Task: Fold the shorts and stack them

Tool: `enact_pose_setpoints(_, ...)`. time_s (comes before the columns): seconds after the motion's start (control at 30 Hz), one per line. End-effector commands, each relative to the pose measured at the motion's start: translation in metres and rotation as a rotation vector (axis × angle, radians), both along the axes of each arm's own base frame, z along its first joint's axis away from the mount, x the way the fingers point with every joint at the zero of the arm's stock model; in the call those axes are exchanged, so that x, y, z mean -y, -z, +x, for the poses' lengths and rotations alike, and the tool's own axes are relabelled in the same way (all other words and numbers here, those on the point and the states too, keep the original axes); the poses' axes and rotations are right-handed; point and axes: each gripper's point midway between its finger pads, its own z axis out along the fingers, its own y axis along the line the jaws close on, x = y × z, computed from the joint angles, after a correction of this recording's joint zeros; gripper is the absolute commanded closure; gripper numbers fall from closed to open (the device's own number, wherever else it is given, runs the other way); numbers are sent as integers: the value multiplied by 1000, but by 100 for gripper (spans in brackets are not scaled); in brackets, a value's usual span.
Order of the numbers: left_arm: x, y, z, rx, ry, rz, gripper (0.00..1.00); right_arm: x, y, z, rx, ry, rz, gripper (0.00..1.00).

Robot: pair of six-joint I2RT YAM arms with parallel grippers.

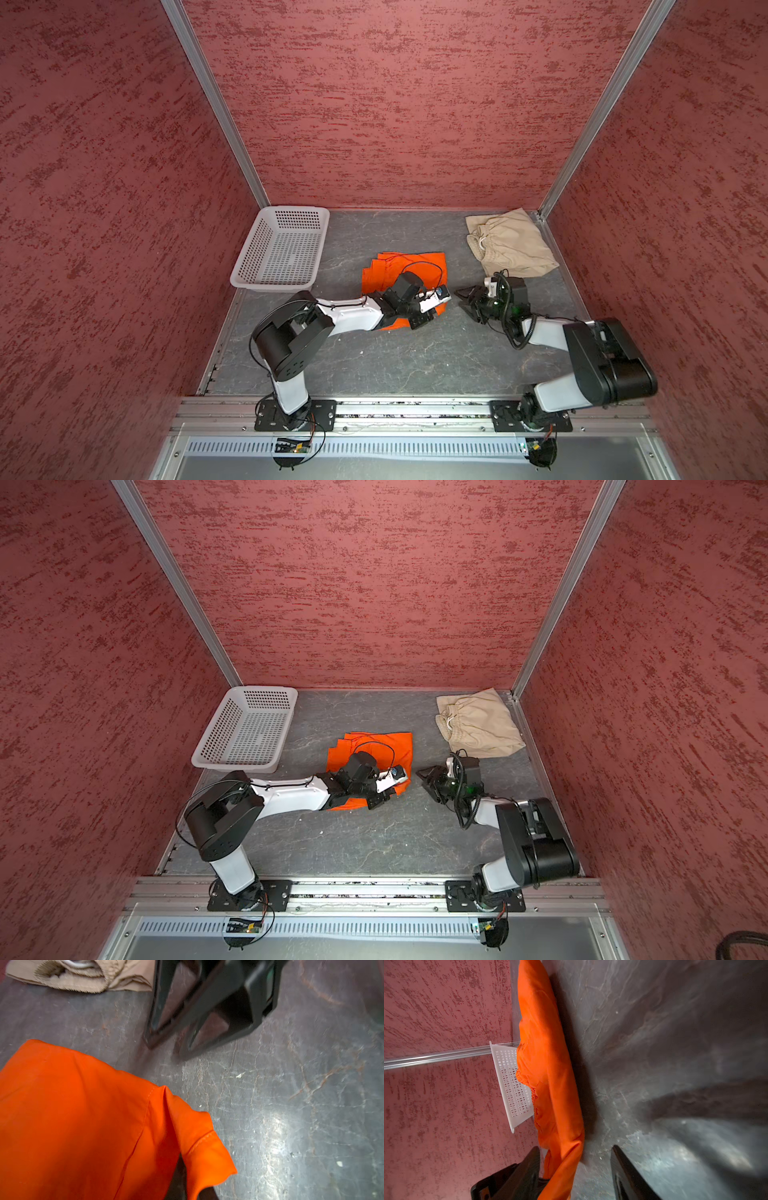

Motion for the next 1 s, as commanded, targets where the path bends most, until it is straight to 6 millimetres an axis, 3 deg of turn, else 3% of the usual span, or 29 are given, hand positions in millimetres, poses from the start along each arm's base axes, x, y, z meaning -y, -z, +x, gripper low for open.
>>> enact_pose_setpoints(0.0, 8, -17, -3, -23, 7, -103, 93, -20, -28, 24, 68, 14, 142, 42)
enact_pose_setpoints(0.17, 6, -13, -6, -32, 14, -99, 93, -38, -22, 35, 59, 9, 196, 41)
enact_pose_setpoints(0.6, 17, -13, -13, -36, 45, -105, 91, -55, -1, 60, 49, -16, 158, 44)
enact_pose_setpoints(0.7, 22, -15, -15, -33, 54, -108, 89, -58, 3, 69, 50, -42, 115, 53)
enact_pose_setpoints(0.8, 25, -17, -13, -35, 46, -109, 86, -58, 12, 73, 38, -79, 39, 82)
enact_pose_setpoints(0.9, 24, -23, -9, -39, 19, -108, 72, -52, 21, 77, 34, -142, -100, 99)
enact_pose_setpoints(0.97, 21, -30, -6, -31, -4, -112, 60, -40, 25, 82, 45, -200, -263, 100)
